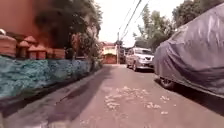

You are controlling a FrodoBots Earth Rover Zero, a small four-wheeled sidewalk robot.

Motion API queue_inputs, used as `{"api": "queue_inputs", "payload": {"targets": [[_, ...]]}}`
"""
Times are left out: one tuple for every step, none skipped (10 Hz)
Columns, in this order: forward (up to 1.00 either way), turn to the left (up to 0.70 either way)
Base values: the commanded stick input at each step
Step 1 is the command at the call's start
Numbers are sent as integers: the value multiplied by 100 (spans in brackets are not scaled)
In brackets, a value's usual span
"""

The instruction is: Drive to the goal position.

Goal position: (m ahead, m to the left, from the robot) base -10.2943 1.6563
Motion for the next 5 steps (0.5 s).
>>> {"api": "queue_inputs", "payload": {"targets": [[70,0],[70,0],[70,0],[70,0],[70,0]]}}
